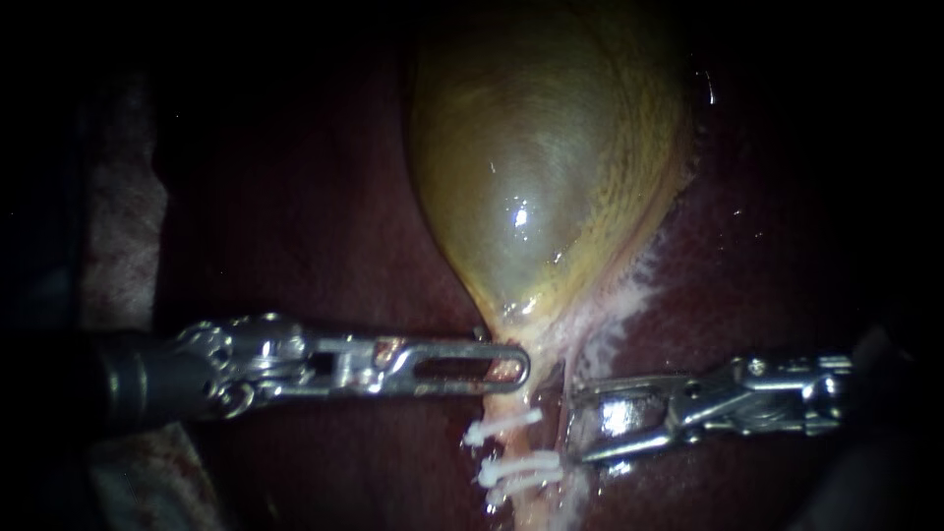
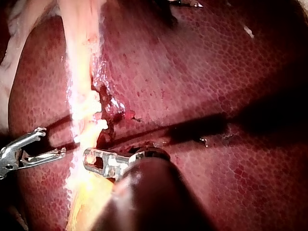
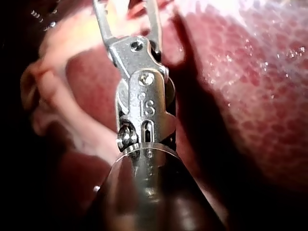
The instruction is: Going back third clip left tube
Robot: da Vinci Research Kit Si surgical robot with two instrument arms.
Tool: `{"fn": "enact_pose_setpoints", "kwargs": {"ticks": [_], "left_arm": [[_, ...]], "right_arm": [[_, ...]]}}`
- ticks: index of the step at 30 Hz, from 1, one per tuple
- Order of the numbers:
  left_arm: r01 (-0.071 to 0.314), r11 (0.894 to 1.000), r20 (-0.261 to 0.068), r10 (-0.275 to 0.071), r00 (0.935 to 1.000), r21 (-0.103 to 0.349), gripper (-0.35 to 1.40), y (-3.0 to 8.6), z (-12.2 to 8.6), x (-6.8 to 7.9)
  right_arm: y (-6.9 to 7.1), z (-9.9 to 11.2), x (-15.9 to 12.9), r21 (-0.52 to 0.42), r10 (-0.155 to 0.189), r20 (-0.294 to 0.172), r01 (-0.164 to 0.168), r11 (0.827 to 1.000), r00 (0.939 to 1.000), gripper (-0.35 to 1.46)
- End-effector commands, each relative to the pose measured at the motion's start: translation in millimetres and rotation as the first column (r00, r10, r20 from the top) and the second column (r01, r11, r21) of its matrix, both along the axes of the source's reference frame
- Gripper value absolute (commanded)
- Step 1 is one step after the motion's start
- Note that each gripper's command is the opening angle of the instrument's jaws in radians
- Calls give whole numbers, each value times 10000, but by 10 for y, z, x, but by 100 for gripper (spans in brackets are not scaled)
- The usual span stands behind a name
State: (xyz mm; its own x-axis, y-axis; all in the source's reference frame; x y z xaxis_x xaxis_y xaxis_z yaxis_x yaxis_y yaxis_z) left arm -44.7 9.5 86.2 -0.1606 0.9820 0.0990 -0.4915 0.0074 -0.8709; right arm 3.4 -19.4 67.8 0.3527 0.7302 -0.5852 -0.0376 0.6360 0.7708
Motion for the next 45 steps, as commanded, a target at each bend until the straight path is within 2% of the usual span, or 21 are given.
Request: {"fn": "enact_pose_setpoints", "kwargs": {"ticks": [1,6,10,13,24,39,45], "left_arm": [[-2,10000,-1,2,10000,3,-35,0,1,0],[-7,10000,2,7,10000,-8,-35,0,3,0],[-9,10000,4,9,10000,-8,-35,1,4,0],[-11,10000,5,11,10000,-8,-35,1,4,0],[-13,10000,7,13,10000,-11,-35,2,5,0],[-15,10000,8,15,10000,-21,-35,3,9,0],[9,10000,-11,-9,10000,-81,-35,2,20,-6]], "right_arm": [[2,-4,-6,-104,92,-184,-94,9999,9998,51],[7,-21,-33,-712,303,-835,-363,9968,9960,48],[9,-25,-52,-1328,88,-936,-212,9909,9956,46],[10,-25,-59,-1657,105,-907,-255,9858,9958,48],[11,-23,-57,-2137,61,-1070,-290,9765,9942,51],[11,-20,-55,-2144,74,-1062,-302,9763,9943,51],[10,-17,-54,-2155,85,-1056,-312,9760,9944,51]]}}
